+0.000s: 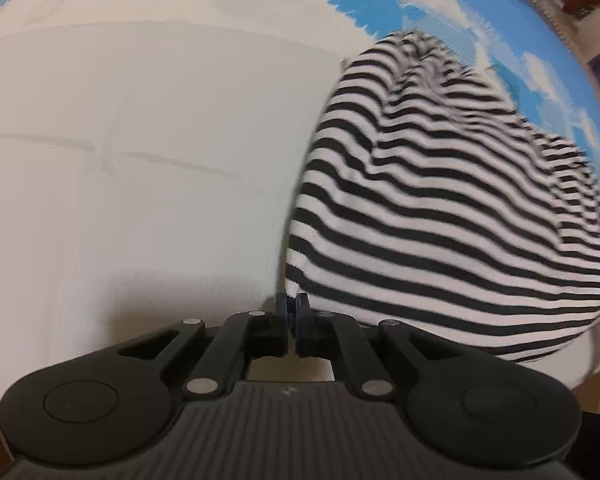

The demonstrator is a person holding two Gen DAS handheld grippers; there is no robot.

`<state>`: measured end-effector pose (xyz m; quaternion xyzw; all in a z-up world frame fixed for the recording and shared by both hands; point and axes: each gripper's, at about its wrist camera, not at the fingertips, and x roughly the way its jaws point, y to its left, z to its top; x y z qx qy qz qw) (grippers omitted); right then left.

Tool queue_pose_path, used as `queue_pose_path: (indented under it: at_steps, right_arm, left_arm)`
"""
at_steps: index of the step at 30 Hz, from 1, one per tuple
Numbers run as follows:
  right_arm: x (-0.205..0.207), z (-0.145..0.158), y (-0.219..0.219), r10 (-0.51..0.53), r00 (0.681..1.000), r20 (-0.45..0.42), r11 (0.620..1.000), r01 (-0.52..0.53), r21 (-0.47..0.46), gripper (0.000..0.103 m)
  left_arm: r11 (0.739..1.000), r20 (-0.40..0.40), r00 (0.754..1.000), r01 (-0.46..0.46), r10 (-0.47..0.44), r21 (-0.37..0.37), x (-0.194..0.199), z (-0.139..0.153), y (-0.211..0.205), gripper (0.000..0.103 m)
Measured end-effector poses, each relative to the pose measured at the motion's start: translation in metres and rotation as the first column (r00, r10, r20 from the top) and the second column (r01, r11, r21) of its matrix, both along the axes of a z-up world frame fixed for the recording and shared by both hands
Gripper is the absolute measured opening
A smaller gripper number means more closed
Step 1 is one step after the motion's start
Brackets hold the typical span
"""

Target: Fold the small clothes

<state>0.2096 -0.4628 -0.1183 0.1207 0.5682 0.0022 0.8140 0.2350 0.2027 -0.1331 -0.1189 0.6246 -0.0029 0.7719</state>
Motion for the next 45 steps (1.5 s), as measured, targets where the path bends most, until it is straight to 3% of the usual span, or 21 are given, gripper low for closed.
queue_pose_path:
  at_steps: [1, 3, 5, 7, 9, 11, 14, 16, 17, 19, 21, 22, 25, 30, 32, 36, 38, 40, 42, 45]
  right_arm:
    - [0.000, 0.002, 0.003, 0.024, 1.000, 0.008, 1.000, -0.024, -0.011, 0.003]
    - [-0.002, 0.011, 0.008, 0.053, 0.997, 0.053, 0.998, -0.051, -0.036, 0.005]
    - [-0.006, 0.029, 0.013, 0.055, 0.984, 0.168, 0.997, -0.044, -0.069, 0.007]
    - [-0.009, 0.046, 0.013, 0.042, 0.957, 0.286, 0.999, -0.036, -0.025, 0.008]
    - [-0.007, 0.051, 0.016, 0.046, 0.939, 0.340, 0.995, -0.072, 0.067, 0.011]
    - [-0.002, 0.045, 0.030, 0.108, 0.938, 0.330, 0.986, -0.144, 0.086, 0.019]
    - [0.008, 0.015, 0.056, 0.241, 0.953, 0.184, 0.969, -0.247, 0.009, 0.028]
    - [0.013, -0.012, 0.066, 0.302, 0.952, 0.044, 0.951, -0.297, -0.087, 0.032]
    - [0.014, -0.012, 0.067, 0.312, 0.949, 0.047, 0.947, -0.306, -0.098, 0.036]
    - [0.019, -0.005, 0.062, 0.265, 0.961, 0.082, 0.962, -0.258, -0.086, 0.037]
    - [0.021, 0.007, 0.058, 0.206, 0.965, 0.162, 0.978, -0.196, -0.073, 0.037]
    - [0.024, 0.012, 0.059, 0.186, 0.959, 0.214, 0.982, -0.177, -0.063, 0.037]
    - [0.032, 0.022, 0.064, 0.173, 0.928, 0.331, 0.985, -0.169, -0.042, 0.037]
    - [0.053, 0.024, 0.091, 0.225, 0.895, 0.384, 0.972, -0.236, -0.020, 0.037]
    - [0.066, 0.015, 0.099, 0.249, 0.901, 0.356, 0.966, -0.258, -0.023, 0.037]
    - [0.083, -0.020, 0.107, 0.289, 0.941, 0.175, 0.951, -0.261, -0.166, 0.037]
    - [0.088, -0.021, 0.102, 0.281, 0.943, 0.181, 0.956, -0.257, -0.144, 0.037]
    - [0.091, -0.019, 0.099, 0.261, 0.948, 0.184, 0.963, -0.241, -0.124, 0.036]
    - [0.089, -0.015, 0.097, 0.267, 0.941, 0.206, 0.961, -0.243, -0.133, 0.036]
    - [0.088, -0.005, 0.088, 0.226, 0.929, 0.292, 0.971, -0.192, -0.143, 0.036]
  left_arm:
    - [1.000, 0.008, 1.000, -0.005, 0.005, 0.012, 0.002, 0.002, 0.000, 0.008]
    - [1.000, 0.109, 0.994, -0.013, 0.012, 0.008, 0.004, 0.018, 0.002, 0.008]
    - [0.999, 0.269, 0.963, 0.006, 0.009, -0.053, 0.001, 0.044, 0.003, 0.010]
    - [0.989, 0.350, 0.937, 0.063, -0.013, -0.132, 0.001, 0.055, -0.006, 0.010]
    - [0.980, 0.345, 0.936, 0.136, -0.077, -0.148, 0.007, 0.053, -0.023, 0.010]
    - [0.964, 0.310, 0.930, 0.242, -0.196, -0.114, 0.014, 0.045, -0.049, 0.011]
    - [0.940, 0.186, 0.923, 0.342, -0.336, 0.001, 0.023, 0.019, -0.078, 0.016]
    - [0.946, 0.063, 0.946, 0.314, -0.319, 0.081, 0.026, -0.002, -0.076, 0.018]
    - [0.962, 0.051, 0.962, 0.263, -0.267, 0.078, 0.031, -0.004, -0.068, 0.017]
    - [0.986, 0.113, 0.981, 0.148, -0.156, 0.077, 0.039, 0.008, -0.054, 0.017]
    - [0.993, 0.252, 0.962, 0.082, -0.102, 0.089, 0.042, 0.031, -0.050, 0.018]
    - [0.995, 0.310, 0.945, 0.088, -0.100, 0.051, 0.042, 0.040, -0.052, 0.018]
    - [0.977, 0.393, 0.904, 0.206, -0.170, -0.052, 0.047, 0.052, -0.078, 0.019]
    - [0.915, 0.392, 0.848, 0.402, -0.356, -0.039, 0.061, 0.042, -0.129, 0.021]
    - [0.907, 0.374, 0.844, 0.421, -0.384, -0.019, 0.072, 0.025, -0.141, 0.022]
    - [0.952, 0.282, 0.909, 0.297, -0.307, 0.076, 0.103, -0.015, -0.134, 0.019]
    - [0.978, 0.269, 0.940, 0.203, -0.210, 0.052, 0.115, -0.024, -0.118, 0.014]
    - [0.986, 0.286, 0.943, 0.161, -0.168, 0.048, 0.120, -0.022, -0.108, 0.007]
    - [0.989, 0.304, 0.941, 0.137, -0.149, 0.061, 0.122, -0.015, -0.098, 0.007]
    - [0.999, 0.374, 0.926, 0.030, -0.041, 0.036, 0.128, 0.000, -0.074, 0.008]
